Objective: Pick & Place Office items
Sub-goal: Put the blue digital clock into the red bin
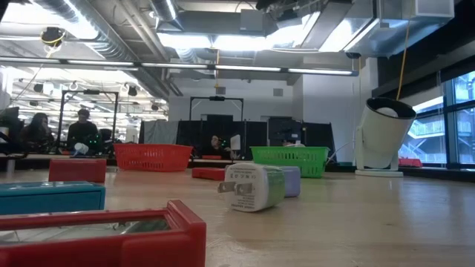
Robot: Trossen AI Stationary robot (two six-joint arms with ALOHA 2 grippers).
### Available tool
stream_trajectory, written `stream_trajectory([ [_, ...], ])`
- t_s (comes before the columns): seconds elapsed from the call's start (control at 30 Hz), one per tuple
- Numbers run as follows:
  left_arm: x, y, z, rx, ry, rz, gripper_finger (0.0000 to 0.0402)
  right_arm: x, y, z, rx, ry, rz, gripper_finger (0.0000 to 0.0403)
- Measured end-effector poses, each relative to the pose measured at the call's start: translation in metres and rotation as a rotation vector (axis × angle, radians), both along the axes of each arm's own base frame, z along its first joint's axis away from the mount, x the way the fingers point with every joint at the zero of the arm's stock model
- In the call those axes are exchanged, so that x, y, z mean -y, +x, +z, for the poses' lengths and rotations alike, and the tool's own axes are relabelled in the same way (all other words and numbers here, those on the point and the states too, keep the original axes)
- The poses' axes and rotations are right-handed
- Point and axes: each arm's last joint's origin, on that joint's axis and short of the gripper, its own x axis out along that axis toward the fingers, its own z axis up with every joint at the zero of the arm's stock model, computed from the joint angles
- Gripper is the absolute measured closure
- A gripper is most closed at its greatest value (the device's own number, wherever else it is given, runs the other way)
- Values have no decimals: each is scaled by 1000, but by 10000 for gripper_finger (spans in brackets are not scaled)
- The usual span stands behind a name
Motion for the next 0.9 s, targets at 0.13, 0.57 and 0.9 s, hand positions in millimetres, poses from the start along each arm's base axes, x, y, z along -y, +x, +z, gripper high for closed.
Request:
stream_trajectory([
  [0.13, 6, -2, -5, 76, -11, 11, 187, 0, 1, 1, 11, 0, 0, 175],
  [0.57, 1, -21, -49, 108, -30, 102, 129, 0, 1, 1, 11, 0, 0, 175],
  [0.9, -11, -28, -76, 83, -79, 213, 124, 0, 1, 1, 11, 0, 0, 175],
])
